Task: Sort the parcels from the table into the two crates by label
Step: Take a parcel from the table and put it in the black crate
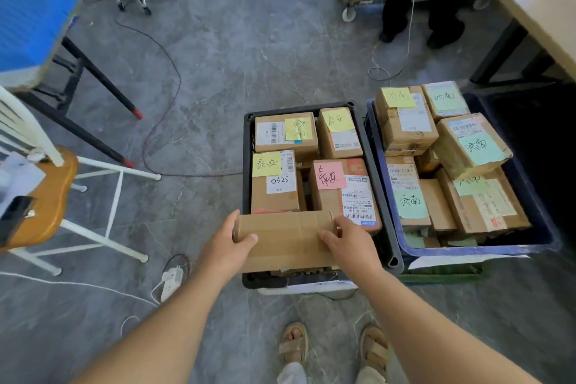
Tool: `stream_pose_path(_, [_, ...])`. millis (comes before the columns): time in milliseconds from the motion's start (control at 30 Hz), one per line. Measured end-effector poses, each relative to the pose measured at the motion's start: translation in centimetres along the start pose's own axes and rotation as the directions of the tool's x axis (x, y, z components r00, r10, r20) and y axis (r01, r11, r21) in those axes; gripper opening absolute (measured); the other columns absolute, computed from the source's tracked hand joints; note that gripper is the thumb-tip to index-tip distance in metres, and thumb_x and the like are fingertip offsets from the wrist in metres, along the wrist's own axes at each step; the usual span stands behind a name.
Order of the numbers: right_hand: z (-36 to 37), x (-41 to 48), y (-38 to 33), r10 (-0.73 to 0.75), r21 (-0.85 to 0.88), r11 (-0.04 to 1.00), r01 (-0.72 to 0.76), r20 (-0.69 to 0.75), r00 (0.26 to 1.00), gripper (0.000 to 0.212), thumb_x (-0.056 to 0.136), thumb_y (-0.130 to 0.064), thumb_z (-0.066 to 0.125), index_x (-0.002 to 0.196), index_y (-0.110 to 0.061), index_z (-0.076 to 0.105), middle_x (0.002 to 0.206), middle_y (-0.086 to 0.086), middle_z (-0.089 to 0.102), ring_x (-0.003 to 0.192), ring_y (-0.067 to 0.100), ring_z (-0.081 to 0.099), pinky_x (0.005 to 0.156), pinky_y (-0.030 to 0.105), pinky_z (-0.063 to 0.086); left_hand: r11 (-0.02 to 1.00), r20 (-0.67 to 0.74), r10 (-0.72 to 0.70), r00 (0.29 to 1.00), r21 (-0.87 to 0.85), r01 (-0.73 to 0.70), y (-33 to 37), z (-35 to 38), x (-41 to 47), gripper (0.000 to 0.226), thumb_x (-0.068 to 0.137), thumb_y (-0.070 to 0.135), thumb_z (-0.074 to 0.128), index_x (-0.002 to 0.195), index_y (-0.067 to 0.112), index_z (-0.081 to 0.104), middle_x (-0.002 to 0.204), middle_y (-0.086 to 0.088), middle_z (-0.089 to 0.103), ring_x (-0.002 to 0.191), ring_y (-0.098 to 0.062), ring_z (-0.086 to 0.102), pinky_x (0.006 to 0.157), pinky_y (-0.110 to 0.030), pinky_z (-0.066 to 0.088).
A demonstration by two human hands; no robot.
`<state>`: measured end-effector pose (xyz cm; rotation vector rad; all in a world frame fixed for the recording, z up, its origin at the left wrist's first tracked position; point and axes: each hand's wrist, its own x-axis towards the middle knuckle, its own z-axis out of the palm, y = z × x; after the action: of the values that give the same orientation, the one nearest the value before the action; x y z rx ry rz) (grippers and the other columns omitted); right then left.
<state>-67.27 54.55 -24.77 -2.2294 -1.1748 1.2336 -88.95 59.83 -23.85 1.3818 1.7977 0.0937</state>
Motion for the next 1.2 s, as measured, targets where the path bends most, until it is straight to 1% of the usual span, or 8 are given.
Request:
stream_pose_path(100, [-0.2, -0.2, -0.1, 0.035, -0.012, 0.999, -0.035, 0.022, 0.999, 0.039, 0.097, -0.032, 0.053, 0.132, -0.015, 0.047, 0.114, 0.005, 0.061, 0.092, 0.02, 0.055, 0.078, 0.033, 0.048, 1.0, 0.0, -0.002, 1.0, 0.019, 0.002, 0.2, 0.3, -0.4, 0.065, 0.094, 0.036, 0.057, 0.15, 0.039, 0.024, 0.143, 0.0, 0.047, 0.116, -0.024, 0.053, 0.092, -0.035, 0.045])
stream_pose_path(200, [-0.1, -0.3, 0.0, 0.055, -0.062, 0.997, -0.053, 0.029, 0.998, 0.035, 0.098, -0.03, 0.051, 0.129, -0.013, 0.047, 0.103, 0.004, 0.06, 0.091, 0.023, 0.059, 0.079, 0.037, 0.052, 0.999, -0.011, -0.01, 1.0, 0.036, 0.011, 0.4, 0.7, -0.6, 0.063, 0.094, 0.037, 0.057, 0.149, 0.041, 0.025, 0.135, 0.0, 0.052, 0.108, -0.024, 0.056, 0.092, -0.039, 0.049])
stream_pose_path(400, [-0.3, -1.2, -1.3, -0.001, -0.095, 0.996, 0.001, 0.001, 1.0, 0.019, 0.098, -0.031, 0.05, 0.109, -0.016, 0.047, 0.095, 0.001, 0.059, 0.08, 0.019, 0.055, 0.066, 0.031, 0.045, 0.999, -0.043, -0.037, 0.998, -0.022, 0.036, 0.3, -0.2, -1.2, 0.062, 0.094, 0.035, 0.056, 0.148, 0.039, 0.027, 0.135, -0.001, 0.052, 0.105, -0.023, 0.053, 0.091, -0.038, 0.046])
stream_pose_path(633, [-2.5, -2.8, -1.9, -0.009, -0.17, 0.986, 0.003, -0.039, 0.999, 0.029, 0.098, -0.033, 0.049, 0.12, -0.015, 0.05, 0.093, -0.001, 0.056, 0.084, 0.021, 0.055, 0.07, 0.032, 0.048, 0.998, -0.004, -0.01, 1.0, -0.059, 0.01, 1.7, 0.0, -3.2, 0.061, 0.096, 0.036, 0.053, 0.15, 0.035, 0.025, 0.141, -0.003, 0.048, 0.102, -0.019, 0.049, 0.086, -0.035, 0.044])
stream_pose_path(700, [-3.1, -2.9, -1.2, 0.023, -0.186, 0.982, -0.033, -0.053, 0.998, 0.032, 0.098, -0.034, 0.048, 0.123, -0.014, 0.05, 0.097, 0.001, 0.056, 0.088, 0.023, 0.057, 0.075, 0.035, 0.051, 0.998, 0.03, -0.003, 1.0, -0.057, 0.005, 2.4, 0.7, -3.5, 0.062, 0.097, 0.035, 0.052, 0.151, 0.032, 0.024, 0.145, -0.003, 0.046, 0.108, -0.021, 0.051, 0.084, -0.032, 0.041])
stream_pose_path(800, [-3.9, -2.7, -0.2, 0.057, -0.197, 0.978, -0.069, -0.064, 0.996, 0.034, 0.098, -0.033, 0.047, 0.126, -0.013, 0.049, 0.107, 0.006, 0.061, 0.095, 0.025, 0.06, 0.08, 0.039, 0.054, 1.0, 0.064, -0.001, 0.998, -0.003, 0.001, 3.1, 2.0, -3.0, 0.065, 0.095, 0.04, 0.051, 0.153, 0.034, 0.021, 0.146, -0.001, 0.046, 0.118, -0.025, 0.052, 0.094, -0.036, 0.045])
stream_pose_path(1067, [-4.5, 0.5, 1.1, 0.068, -0.223, 0.972, -0.081, -0.065, 0.996, 0.036, 0.099, -0.034, 0.045, 0.128, -0.012, 0.049, 0.108, 0.007, 0.062, 0.087, 0.023, 0.056, 0.068, 0.031, 0.047, 1.0, 0.101, -0.023, 0.995, 0.007, 0.022, 4.3, 4.2, 0.3, 0.062, 0.098, 0.038, 0.051, 0.152, 0.027, 0.024, 0.151, -0.001, 0.04, 0.128, -0.027, 0.047, 0.104, -0.042, 0.043])
stream_pose_path(1200, [-4.8, 2.4, 0.3, 0.026, -0.221, 0.974, -0.045, -0.086, 0.996, 0.034, 0.098, -0.035, 0.046, 0.123, -0.013, 0.052, 0.108, 0.007, 0.063, 0.086, 0.022, 0.054, 0.073, 0.035, 0.05, 1.0, 0.082, 0.006, 0.997, -0.013, -0.005, 5.2, 3.6, 1.8, 0.056, 0.099, 0.034, 0.051, 0.149, 0.02, 0.03, 0.149, -0.004, 0.04, 0.124, -0.025, 0.047, 0.099, -0.039, 0.044])
